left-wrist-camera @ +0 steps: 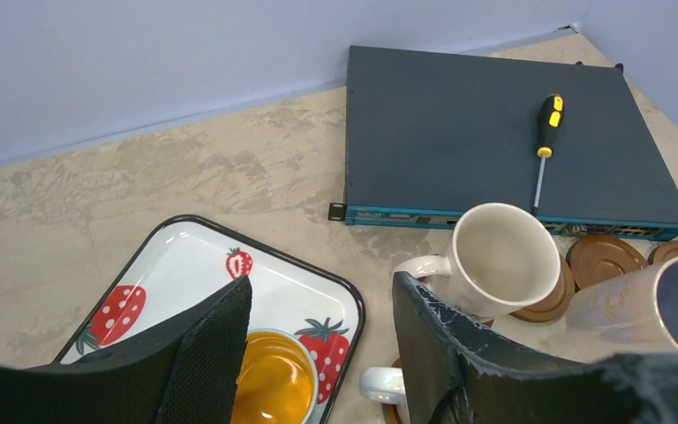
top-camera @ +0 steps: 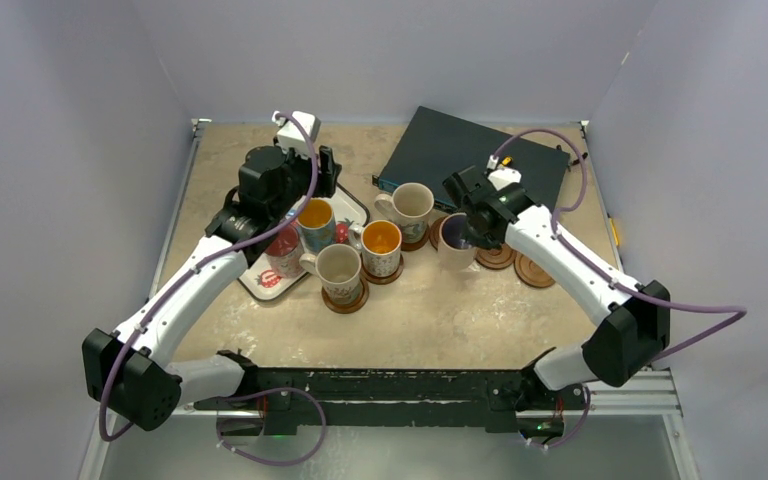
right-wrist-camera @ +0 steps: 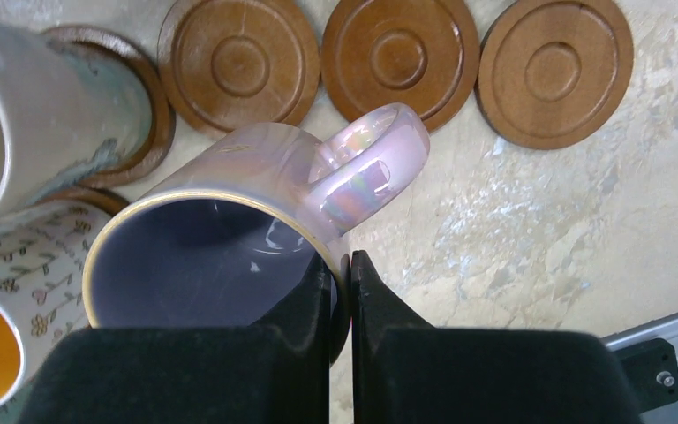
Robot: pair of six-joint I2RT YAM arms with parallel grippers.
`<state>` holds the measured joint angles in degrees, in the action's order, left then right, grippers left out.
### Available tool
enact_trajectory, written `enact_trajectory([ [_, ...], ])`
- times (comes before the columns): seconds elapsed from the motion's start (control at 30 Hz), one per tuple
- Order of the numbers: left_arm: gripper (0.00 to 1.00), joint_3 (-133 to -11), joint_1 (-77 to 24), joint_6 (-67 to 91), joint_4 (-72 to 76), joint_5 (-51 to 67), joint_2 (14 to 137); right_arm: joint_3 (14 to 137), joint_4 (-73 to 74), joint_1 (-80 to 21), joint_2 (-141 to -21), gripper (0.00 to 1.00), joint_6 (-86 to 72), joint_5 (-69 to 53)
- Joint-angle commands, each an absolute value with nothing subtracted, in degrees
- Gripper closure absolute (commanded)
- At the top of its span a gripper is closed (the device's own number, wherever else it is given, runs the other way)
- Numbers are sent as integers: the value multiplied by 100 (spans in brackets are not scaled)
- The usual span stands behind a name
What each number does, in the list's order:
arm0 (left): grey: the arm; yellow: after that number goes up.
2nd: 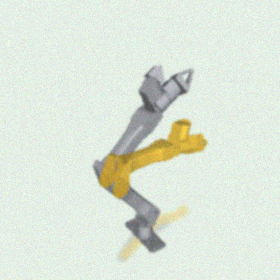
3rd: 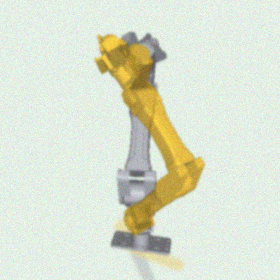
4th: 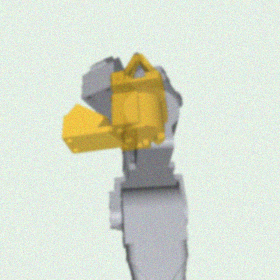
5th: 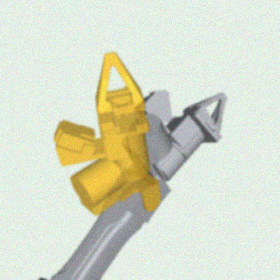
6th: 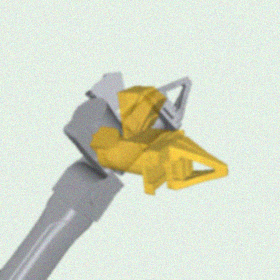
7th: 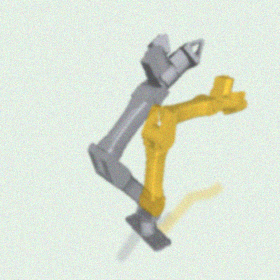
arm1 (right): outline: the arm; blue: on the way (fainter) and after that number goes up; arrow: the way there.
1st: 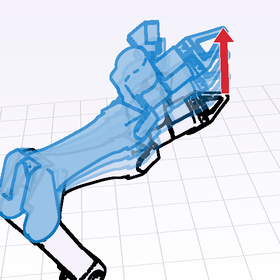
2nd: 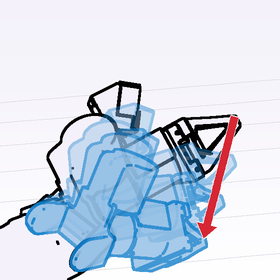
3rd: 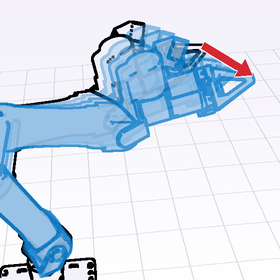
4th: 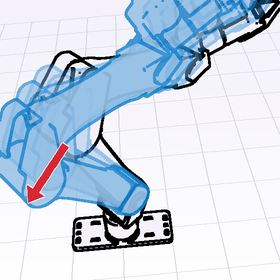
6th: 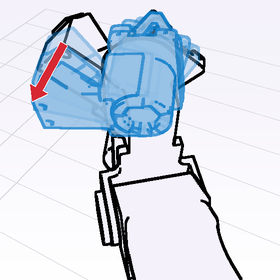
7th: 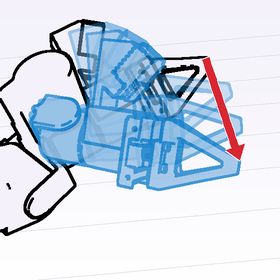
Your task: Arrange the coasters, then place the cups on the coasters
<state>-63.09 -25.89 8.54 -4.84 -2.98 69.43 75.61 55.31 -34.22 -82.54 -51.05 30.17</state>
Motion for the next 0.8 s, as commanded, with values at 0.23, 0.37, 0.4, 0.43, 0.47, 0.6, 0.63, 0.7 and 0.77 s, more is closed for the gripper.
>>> enact_trajectory([
  [0.23,44,-6184,-2642,826,-228,-955,6766,8287,4973,-2912,-8760,100,-4646,3140],
  [0.37,44,-6140,-2637,755,-225,-1266,6742,8552,4903,-2778,-9056,100,-4487,3157],
  [0.4,44,-6129,-2644,744,-213,-1273,6746,8585,4873,-2731,-9121,100,-4461,3147],
  [0.43,44,-6120,-2638,731,-205,-1274,6754,8609,4854,-2688,-9176,100,-4425,3121],
  [0.47,44,-6113,-2637,722,-195,-1274,6763,8620,4816,-2643,-9224,100,-4391,3098],
  [0.6,44,-6094,-2642,695,-185,-1304,6789,8588,4585,-2512,-9335,100,-4277,2924],
  [0.63,44,-6098,-2637,688,-177,-1309,6805,8591,4539,-2494,-9368,100,-4257,2880],
  [0.7,44,-6085,-2637,674,-176,-1324,6824,8602,4464,-2463,-9434,100,-4208,2793],
  [0.77,44,-6091,-2640,657,-175,-1335,6829,8628,4420,-2439,-9499,100,-4158,2726],
])
